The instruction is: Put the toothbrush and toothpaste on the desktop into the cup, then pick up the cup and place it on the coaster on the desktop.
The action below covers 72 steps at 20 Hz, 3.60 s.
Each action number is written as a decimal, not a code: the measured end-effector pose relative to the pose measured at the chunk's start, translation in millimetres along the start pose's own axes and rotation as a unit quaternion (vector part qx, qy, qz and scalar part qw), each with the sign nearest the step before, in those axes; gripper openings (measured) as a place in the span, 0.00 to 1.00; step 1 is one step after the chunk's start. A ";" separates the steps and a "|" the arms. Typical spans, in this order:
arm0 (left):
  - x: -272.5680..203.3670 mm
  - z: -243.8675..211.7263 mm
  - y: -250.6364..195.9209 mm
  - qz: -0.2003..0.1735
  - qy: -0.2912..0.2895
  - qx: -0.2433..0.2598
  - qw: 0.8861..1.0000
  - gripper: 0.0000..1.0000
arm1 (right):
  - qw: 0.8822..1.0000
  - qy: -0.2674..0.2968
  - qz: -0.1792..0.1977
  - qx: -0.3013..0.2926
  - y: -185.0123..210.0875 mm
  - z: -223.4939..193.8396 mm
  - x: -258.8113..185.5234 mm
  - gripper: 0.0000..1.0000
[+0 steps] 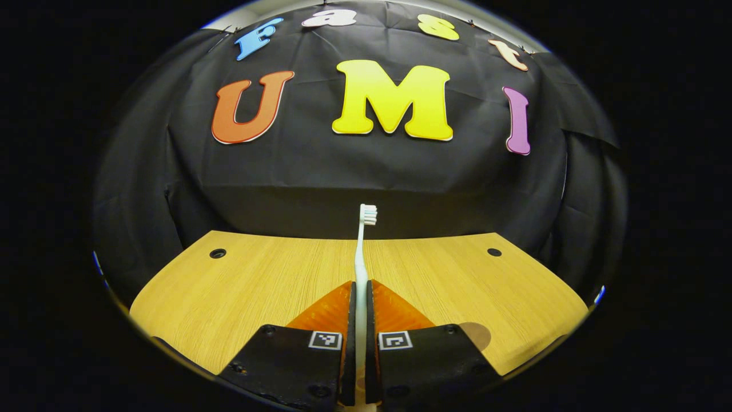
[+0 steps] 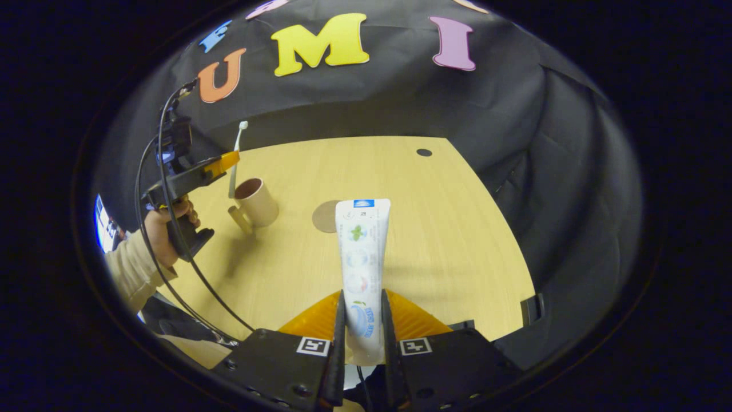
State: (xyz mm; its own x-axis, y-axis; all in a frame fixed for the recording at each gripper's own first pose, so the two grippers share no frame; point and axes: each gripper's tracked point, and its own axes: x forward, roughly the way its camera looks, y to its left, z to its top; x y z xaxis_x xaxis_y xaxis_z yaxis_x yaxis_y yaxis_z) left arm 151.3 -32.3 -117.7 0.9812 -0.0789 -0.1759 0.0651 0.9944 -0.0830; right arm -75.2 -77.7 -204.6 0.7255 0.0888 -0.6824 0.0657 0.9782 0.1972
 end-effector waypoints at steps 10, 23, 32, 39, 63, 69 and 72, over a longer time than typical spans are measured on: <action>0.9 -1.1 -11.2 -0.034 0.002 0.005 0.999 0.29 | 0.999 0.011 0.015 -0.026 18.8 5.6 12.4 0.29; 29.7 -14.0 -44.0 -0.029 0.052 0.027 0.998 0.72 | 0.999 0.008 0.024 -0.025 17.2 24.2 25.6 0.30; 104.6 -48.0 -82.3 0.041 0.105 0.000 0.994 0.76 | 0.999 0.033 0.014 -0.041 -48.8 21.7 35.0 0.29; 157.1 -91.8 -66.5 0.124 0.173 -0.041 0.976 0.84 | 0.997 0.067 0.006 -0.043 -99.7 20.3 54.5 0.30; 196.7 49.8 -46.1 0.060 0.204 -0.045 0.976 0.06 | 0.998 0.056 0.001 -0.022 -94.5 -2.4 38.2 0.30; 174.0 203.3 -11.7 0.065 0.076 -0.014 0.995 0.06 | 0.999 0.044 0.007 -0.031 -61.5 -8.8 27.1 0.30; 165.1 277.8 10.1 0.075 0.004 0.017 0.997 0.06 | 0.998 0.042 0.009 -0.038 -43.3 -17.3 21.4 0.30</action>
State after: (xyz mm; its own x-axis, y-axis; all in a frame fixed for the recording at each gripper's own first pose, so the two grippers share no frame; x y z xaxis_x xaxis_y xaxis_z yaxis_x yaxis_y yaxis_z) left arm 364.4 -15.9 125.0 0.9788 0.0709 -0.1920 -0.0765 0.9968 -0.0222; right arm -74.4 -114.9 -239.9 0.6659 0.1191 -0.7365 -0.0011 0.9873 0.1586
